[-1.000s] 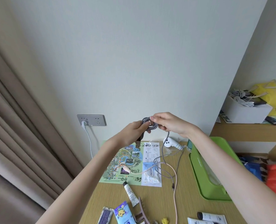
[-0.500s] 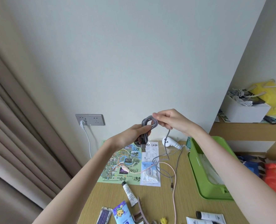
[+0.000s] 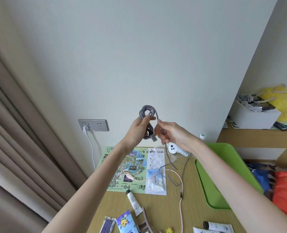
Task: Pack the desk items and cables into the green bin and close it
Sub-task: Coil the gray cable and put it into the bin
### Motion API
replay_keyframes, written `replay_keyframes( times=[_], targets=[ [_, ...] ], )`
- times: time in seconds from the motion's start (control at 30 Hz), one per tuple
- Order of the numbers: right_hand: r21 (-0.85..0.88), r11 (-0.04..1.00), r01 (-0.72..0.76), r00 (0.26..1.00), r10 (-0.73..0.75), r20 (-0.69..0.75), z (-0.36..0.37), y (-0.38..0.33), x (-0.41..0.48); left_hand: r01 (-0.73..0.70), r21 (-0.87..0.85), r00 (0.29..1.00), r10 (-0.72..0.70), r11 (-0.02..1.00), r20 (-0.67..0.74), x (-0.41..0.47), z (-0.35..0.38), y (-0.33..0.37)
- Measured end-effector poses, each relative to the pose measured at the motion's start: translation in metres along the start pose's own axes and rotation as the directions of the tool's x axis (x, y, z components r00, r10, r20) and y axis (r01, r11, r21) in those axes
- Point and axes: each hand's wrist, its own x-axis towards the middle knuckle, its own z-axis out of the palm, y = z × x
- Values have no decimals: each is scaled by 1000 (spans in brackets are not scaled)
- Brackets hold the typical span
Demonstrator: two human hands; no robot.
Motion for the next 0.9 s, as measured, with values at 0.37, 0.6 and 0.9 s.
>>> replay_keyframes(
  times=[0.37, 0.6, 0.9],
  targets=[
    [7, 990, -138, 990, 138, 32, 2, 1, 0, -30, -26, 998, 31, 999, 56, -4, 10, 2],
    [29, 986, -167, 985, 165, 52, 3, -4, -2, 51, -183, 998, -41, 982, 56, -4, 16, 0],
    [12, 994, -108, 992, 107, 73, 4, -9, -2, 72, -627, 997, -78, 776, 18, 7, -1, 13]
  ],
)
